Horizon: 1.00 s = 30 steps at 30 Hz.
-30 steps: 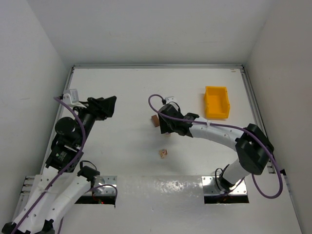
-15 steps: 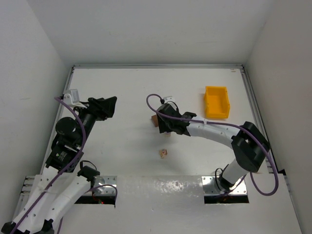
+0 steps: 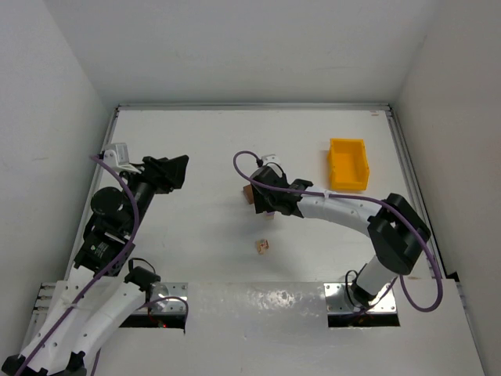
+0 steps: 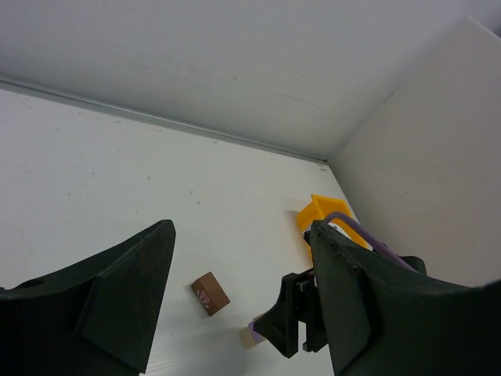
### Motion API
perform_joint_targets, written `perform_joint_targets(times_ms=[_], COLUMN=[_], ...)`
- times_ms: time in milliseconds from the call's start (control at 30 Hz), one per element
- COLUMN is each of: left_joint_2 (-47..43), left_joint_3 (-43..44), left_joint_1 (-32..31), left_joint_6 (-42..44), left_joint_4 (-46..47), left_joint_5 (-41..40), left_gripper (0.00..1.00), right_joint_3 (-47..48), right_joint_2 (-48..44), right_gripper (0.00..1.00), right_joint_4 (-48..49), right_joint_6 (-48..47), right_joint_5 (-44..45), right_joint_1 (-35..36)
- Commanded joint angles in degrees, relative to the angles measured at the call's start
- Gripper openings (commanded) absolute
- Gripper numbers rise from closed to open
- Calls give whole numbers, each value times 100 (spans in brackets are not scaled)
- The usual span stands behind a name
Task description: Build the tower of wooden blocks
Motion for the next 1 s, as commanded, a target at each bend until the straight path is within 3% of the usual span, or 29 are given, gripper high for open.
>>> perform_joint_targets(times_ms=[0,967], left_joint_2=[20,38], left_joint_3=[134,134], left_joint_1=[-66,-101], left_joint_6=[83,92], left_joint_4=[126,117], left_joint_5=[-29,-56], left_gripper=[67,67], right_joint_3=[243,120], right_joint_2=[64,134], right_gripper=[58,59], right_joint_4=[39,136], right_joint_6=[27,98], right_joint_5=[139,112], right_joint_1=[23,-30])
